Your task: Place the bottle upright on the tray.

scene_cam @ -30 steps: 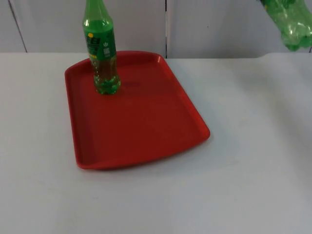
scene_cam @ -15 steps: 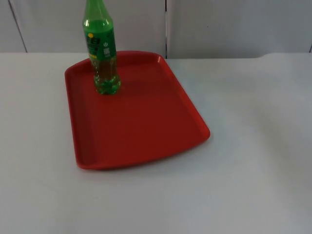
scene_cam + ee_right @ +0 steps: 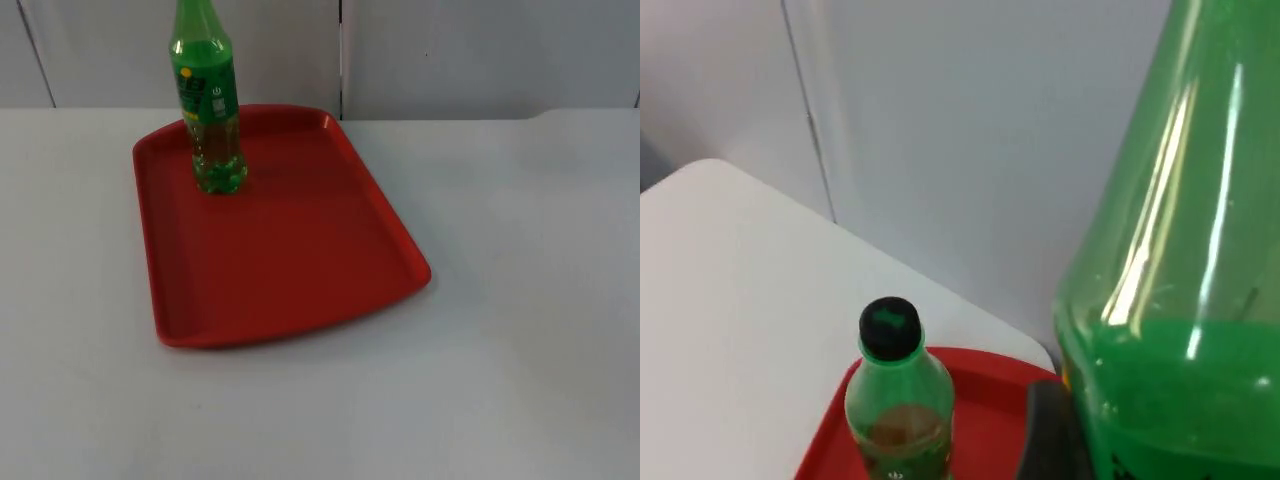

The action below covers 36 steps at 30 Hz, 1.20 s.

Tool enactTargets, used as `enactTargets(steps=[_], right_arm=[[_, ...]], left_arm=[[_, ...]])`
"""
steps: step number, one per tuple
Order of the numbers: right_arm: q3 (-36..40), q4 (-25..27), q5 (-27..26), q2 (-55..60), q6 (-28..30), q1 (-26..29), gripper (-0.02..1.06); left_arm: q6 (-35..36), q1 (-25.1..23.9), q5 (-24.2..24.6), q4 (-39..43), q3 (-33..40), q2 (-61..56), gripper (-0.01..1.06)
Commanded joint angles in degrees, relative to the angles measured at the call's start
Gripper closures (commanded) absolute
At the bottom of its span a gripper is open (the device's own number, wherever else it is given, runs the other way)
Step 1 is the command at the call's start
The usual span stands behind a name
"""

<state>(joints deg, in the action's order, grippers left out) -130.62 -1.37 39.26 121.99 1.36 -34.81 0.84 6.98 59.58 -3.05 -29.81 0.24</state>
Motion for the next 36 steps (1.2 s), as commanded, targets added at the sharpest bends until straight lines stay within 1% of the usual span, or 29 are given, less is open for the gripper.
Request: enactTargets(steps=[1, 2, 6, 7, 8, 9, 10, 12, 13, 14, 15, 17, 18, 19, 20, 21, 24, 25, 28, 29, 32, 34, 35, 36], right_arm=[[7.5, -4.8, -10.4, -3.6, -4.9, -1.8, 1.05], [7.5, -4.8, -10.4, -3.6, -4.9, -1.8, 1.05], [21.4, -4.5, -22.3, -8.4, -5.0, -2.5, 1.05], [21.4, -4.5, -22.3, -8.4, -5.0, -2.5, 1.05], [26.3, -4.5, -26.9, -9.6, -5.0, -2.5, 1.05], [28.1, -4.5, -28.8, -9.9, -5.0, -2.5, 1.05], [31.5, -4.6, -33.7, -10.4, -5.0, -2.5, 1.05], [37.3, -5.2, -41.6, -10.7, -4.7, -2.4, 1.05], [37.3, -5.2, -41.6, -10.7, -4.7, -2.4, 1.05], [40.3, -5.9, -46.8, -10.7, -4.5, -2.4, 1.05], [43.6, -6.3, -54.0, -10.7, -4.5, -2.4, 1.05], [49.3, -6.5, -65.3, -10.5, -3.4, -2.4, 1.05], [52.3, -6.5, -73.7, -10.3, -2.5, -2.4, 1.05], [52.3, -6.5, -73.7, -10.3, -2.5, -2.4, 1.05], [54.1, -6.5, -77.2, -9.9, -1.8, -2.3, 1.05], [54.9, -6.5, -78.9, -9.6, -1.8, -2.3, 1.05], [55.3, -5.7, -79.3, -8.3, -2.6, -2.3, 1.05], [55.3, -5.7, -80.0, -7.3, -3.8, -2.3, 1.05], [55.3, -5.7, -84.4, -4.4, -5.6, -2.3, 1.05], [55.3, -5.7, -84.4, -4.4, -5.6, -2.3, 1.05], [55.3, -5.7, -90.1, -1.2, -5.6, -2.3, 1.05], [55.3, -5.7, -90.6, -0.3, -5.5, -2.3, 1.05], [55.3, -5.7, -90.6, 0.6, -4.5, -2.3, 1.05], [55.2, -5.6, -90.4, 1.4, -2.3, -2.3, 1.05]], left_arm=[[-0.1, 0.3, -0.1, 0.0, 0.2, -0.2, 0.13], [-0.1, 0.3, -0.1, 0.0, 0.2, -0.2, 0.13], [-0.1, 0.3, -0.1, 0.0, 0.2, -0.2, 0.13], [-0.1, 0.3, -0.1, 0.0, 0.2, -0.2, 0.13], [-0.1, 0.3, -0.1, 0.0, 0.2, -0.2, 0.13], [-0.1, 0.3, -0.1, 0.0, 0.2, -0.2, 0.13], [-0.1, 0.3, -0.1, 0.0, 0.2, -0.2, 0.13], [-0.1, 0.3, -0.1, 0.0, 0.2, -0.2, 0.13], [-0.1, 0.3, -0.1, 0.0, 0.2, -0.2, 0.13], [-0.1, 0.3, -0.1, 0.0, 0.2, -0.2, 0.13], [-0.1, 0.3, -0.1, 0.0, 0.2, -0.2, 0.13], [-0.1, 0.3, -0.1, 0.0, 0.2, -0.2, 0.13], [-0.1, 0.3, -0.1, 0.0, 0.2, -0.2, 0.13], [-0.1, 0.3, -0.1, 0.0, 0.2, -0.2, 0.13], [-0.1, 0.3, -0.1, 0.0, 0.2, -0.2, 0.13], [-0.1, 0.3, -0.1, 0.0, 0.2, -0.2, 0.13], [-0.1, 0.3, -0.1, 0.0, 0.2, -0.2, 0.13], [-0.1, 0.3, -0.1, 0.0, 0.2, -0.2, 0.13], [-0.1, 0.3, -0.1, 0.0, 0.2, -0.2, 0.13], [-0.1, 0.3, -0.1, 0.0, 0.2, -0.2, 0.13], [-0.1, 0.3, -0.1, 0.0, 0.2, -0.2, 0.13], [-0.1, 0.3, -0.1, 0.0, 0.2, -0.2, 0.13], [-0.1, 0.3, -0.1, 0.0, 0.2, -0.2, 0.13], [-0.1, 0.3, -0.1, 0.0, 0.2, -0.2, 0.13]])
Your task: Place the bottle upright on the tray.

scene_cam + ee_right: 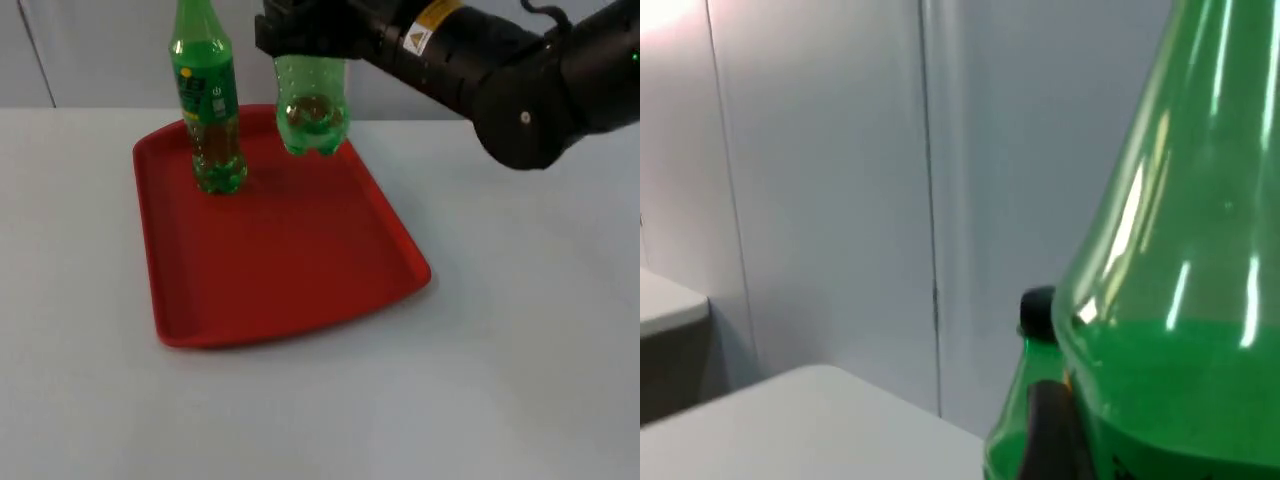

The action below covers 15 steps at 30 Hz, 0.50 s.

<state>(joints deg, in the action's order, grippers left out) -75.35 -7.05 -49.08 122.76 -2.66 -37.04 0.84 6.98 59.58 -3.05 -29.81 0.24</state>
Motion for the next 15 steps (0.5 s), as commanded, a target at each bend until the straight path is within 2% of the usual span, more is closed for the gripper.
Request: enactTargets(steps=[1, 3, 4, 7, 8, 10, 15], right_arm=[[-0.1, 0.8, -2.0, 1.6, 3.7, -0.1, 1.05], [-0.2, 2.3, -2.0, 2.3, 3.7, -0.1, 1.05], [-0.2, 3.8, -3.8, 3.4, 3.5, -0.1, 1.05], [-0.2, 1.0, -15.0, 7.1, 4.7, 0.0, 1.05], [-0.2, 1.0, -15.0, 7.1, 4.7, 0.0, 1.05], [-0.2, 1.0, -19.3, 9.2, 5.0, 0.3, 1.05], [-0.2, 0.9, -20.9, 13.5, 5.0, 1.2, 1.05]], left_arm=[[-0.1, 0.3, -0.1, 0.0, 0.2, -0.2, 0.13], [-0.1, 0.3, -0.1, 0.0, 0.2, -0.2, 0.13], [-0.1, 0.3, -0.1, 0.0, 0.2, -0.2, 0.13], [-0.1, 0.3, -0.1, 0.0, 0.2, -0.2, 0.13], [-0.1, 0.3, -0.1, 0.0, 0.2, -0.2, 0.13], [-0.1, 0.3, -0.1, 0.0, 0.2, -0.2, 0.13], [-0.1, 0.3, -0.1, 0.0, 0.2, -0.2, 0.13]])
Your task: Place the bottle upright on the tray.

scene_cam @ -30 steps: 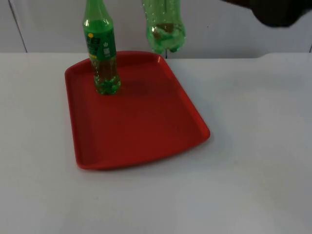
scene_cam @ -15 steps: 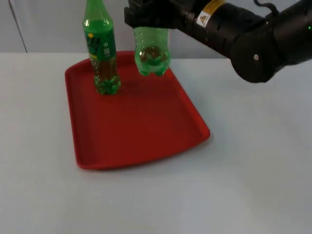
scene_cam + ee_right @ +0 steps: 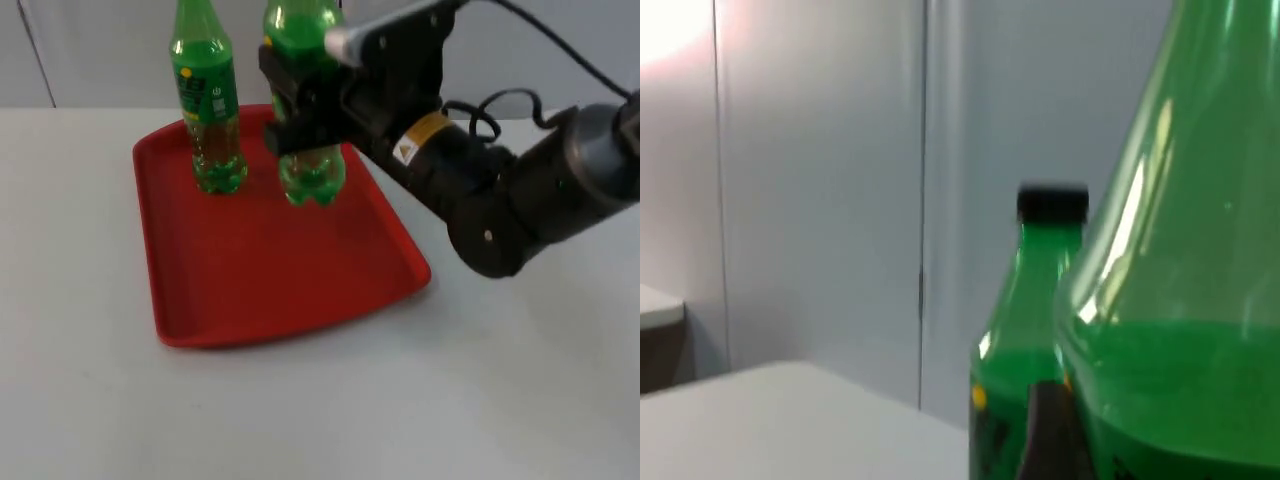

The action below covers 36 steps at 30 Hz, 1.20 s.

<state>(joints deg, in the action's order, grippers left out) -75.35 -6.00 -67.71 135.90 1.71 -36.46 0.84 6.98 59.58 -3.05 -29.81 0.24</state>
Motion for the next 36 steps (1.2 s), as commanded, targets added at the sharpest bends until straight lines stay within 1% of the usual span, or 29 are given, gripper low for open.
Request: enactTargets(steps=[1, 4, 7, 8, 11, 13, 32, 34, 36], right_arm=[[-0.4, -0.3, -2.3, 1.8, 0.6, 0.8, 1.05], [-1.0, -0.6, -2.3, 3.4, 0.6, 1.4, 1.05], [-2.6, -3.0, -2.3, 5.8, 0.8, 2.1, 1.05], [-2.6, -3.0, -2.3, 5.8, 0.8, 2.1, 1.05], [-5.9, -2.9, -2.3, 7.6, 1.1, 2.2, 1.05], [-7.2, -3.2, -2.3, 8.5, 0.3, 2.2, 1.05], [-7.4, -2.9, -2.3, 8.9, 0.2, 2.0, 1.05], [-7.4, -2.9, -2.1, 8.9, 0.2, 2.0, 1.05], [-7.4, -2.9, -0.7, 8.9, 0.2, 2.0, 1.04]], left_arm=[[-0.1, 0.3, -0.1, 0.0, 0.2, -0.2, 0.13], [-0.1, 0.3, -0.1, 0.0, 0.2, -0.2, 0.13], [-0.1, 0.3, -0.1, 0.0, 0.2, -0.2, 0.13], [-0.1, 0.3, -0.1, 0.0, 0.2, -0.2, 0.13], [-0.1, 0.3, -0.1, 0.0, 0.2, -0.2, 0.13], [-0.2, 0.3, -0.1, 0.0, 0.2, -0.2, 0.13], [-0.2, 0.3, -0.1, 0.1, 0.2, -0.2, 0.13], [-0.2, 0.3, -0.1, 0.1, 0.2, -0.2, 0.13], [-0.2, 0.3, -0.1, 0.1, 0.2, -0.2, 0.13]])
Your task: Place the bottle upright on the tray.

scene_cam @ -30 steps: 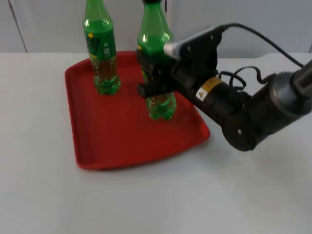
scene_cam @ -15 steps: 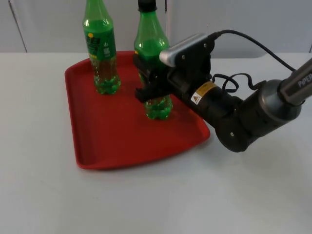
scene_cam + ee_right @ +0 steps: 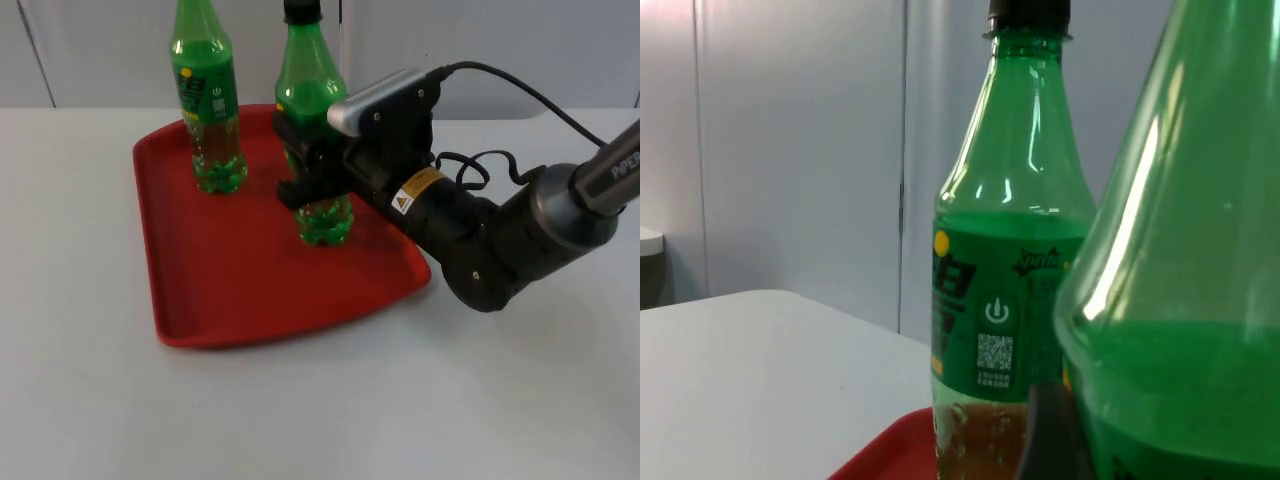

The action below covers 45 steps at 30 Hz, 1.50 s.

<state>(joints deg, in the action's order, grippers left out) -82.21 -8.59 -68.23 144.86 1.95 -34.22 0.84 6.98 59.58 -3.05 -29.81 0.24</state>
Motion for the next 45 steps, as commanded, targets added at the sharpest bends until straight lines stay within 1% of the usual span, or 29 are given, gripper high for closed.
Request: enactTargets(steps=[1, 2, 3, 5, 6, 7, 10, 11, 12, 13, 14, 18, 23, 24, 25, 26, 28, 30, 33, 36, 39, 41, 42, 43, 45], right_arm=[[-0.6, -0.3, -0.1, -0.1, -0.1, -0.3, 1.02], [-0.6, -0.3, -0.1, -0.1, -0.1, -0.3, 1.02], [-0.6, -0.3, -0.1, -0.1, -0.1, -0.3, 0.98], [-0.6, -0.3, -0.1, -0.1, -0.1, -0.3, 0.86], [-0.6, -0.3, -0.1, -0.1, -0.1, -0.3, 0.76], [-0.6, -0.3, -0.1, -0.1, -0.1, -0.3, 0.76], [-0.6, -0.3, -0.1, -0.1, -0.1, -0.3, 0.49], [-0.6, -0.3, -0.1, -0.1, -0.1, -0.3, 0.49], [-0.6, -0.2, -0.1, -0.1, -0.1, -0.3, 0.39], [-0.6, -0.1, -0.1, -0.1, -0.1, -0.3, 0.35], [-0.6, -0.1, -0.1, -0.1, -0.1, -0.3, 0.32], [-0.5, -0.3, -0.1, -0.4, -0.8, -0.3, 0.31], [1.7, 0.1, -0.1, -1.6, -1.9, -0.3, 0.31], [2.9, 0.8, -0.1, -2.0, -1.9, -0.3, 0.31], [3.9, 2.9, -0.1, -2.5, -1.9, -0.3, 0.31], [3.9, 2.9, -0.1, -2.5, -1.9, -0.3, 0.31], [6.4, 6.0, -0.1, -3.3, -1.3, -0.3, 0.31], [9.0, 7.7, -0.1, -3.9, -1.9, -0.3, 0.31], [11.7, 6.7, -0.1, -4.8, -2.3, -0.3, 0.31], [15.2, 1.7, -0.1, -6.4, -2.4, -0.3, 0.31], [15.5, 1.0, 0.3, -6.6, -2.4, -0.3, 0.31], [15.5, 1.0, 1.0, -6.6, -3.4, -0.3, 0.31], [15.5, 0.8, 1.0, -6.6, -5.4, -0.3, 0.31], [15.5, 0.8, 1.0, -6.6, -5.4, -0.3, 0.31], [15.5, -1.7, 1.0, -6.8, -8.8, -0.3, 0.31]], left_arm=[[-0.2, 0.3, -0.1, 0.1, 0.2, -0.2, 0.13], [-0.2, 0.3, -0.1, 0.1, 0.2, -0.2, 0.13], [-0.2, 0.3, -0.1, 0.1, 0.2, -0.2, 0.13], [-0.2, 0.3, -0.1, 0.1, 0.2, -0.2, 0.13], [-0.2, 0.3, -0.1, 0.1, 0.2, -0.2, 0.13], [-0.2, 0.3, -0.1, 0.1, 0.2, -0.2, 0.13], [-0.2, 0.3, -0.1, 0.1, 0.2, -0.2, 0.13], [-0.2, 0.3, -0.1, 0.1, 0.2, -0.2, 0.13], [-0.2, 0.3, -0.1, 0.1, 0.2, -0.2, 0.13], [-0.2, 0.3, -0.1, 0.1, 0.2, -0.2, 0.13], [-0.2, 0.3, -0.1, 0.1, 0.2, -0.2, 0.13], [-0.2, 0.3, -0.1, 0.1, 0.2, -0.2, 0.13], [-0.4, 0.4, -0.1, 0.1, 0.2, -0.2, 0.13], [-0.4, 0.4, -0.1, 0.1, 0.2, -0.2, 0.13], [-0.4, 0.4, -0.1, 0.1, 0.2, -0.2, 0.13], [-0.4, 0.4, -0.1, 0.1, 0.2, -0.2, 0.13], [-0.4, 0.4, -0.1, 0.1, 0.2, -0.2, 0.13], [-0.4, 0.4, -0.1, 0.1, 0.2, -0.2, 0.13], [-0.4, 0.4, -0.1, 0.1, 0.2, -0.2, 0.13], [-0.4, 0.4, -0.1, 0.1, 0.2, -0.2, 0.13], [-0.4, 0.4, -0.1, 0.1, 0.2, -0.2, 0.13], [-0.4, 0.4, -0.1, 0.1, 0.2, -0.2, 0.13], [-0.4, 0.4, -0.1, 0.1, 0.2, -0.2, 0.13], [-0.4, 0.4, -0.1, 0.1, 0.2, -0.2, 0.13], [-0.4, 0.4, -0.1, 0.1, 0.2, -0.2, 0.13]])
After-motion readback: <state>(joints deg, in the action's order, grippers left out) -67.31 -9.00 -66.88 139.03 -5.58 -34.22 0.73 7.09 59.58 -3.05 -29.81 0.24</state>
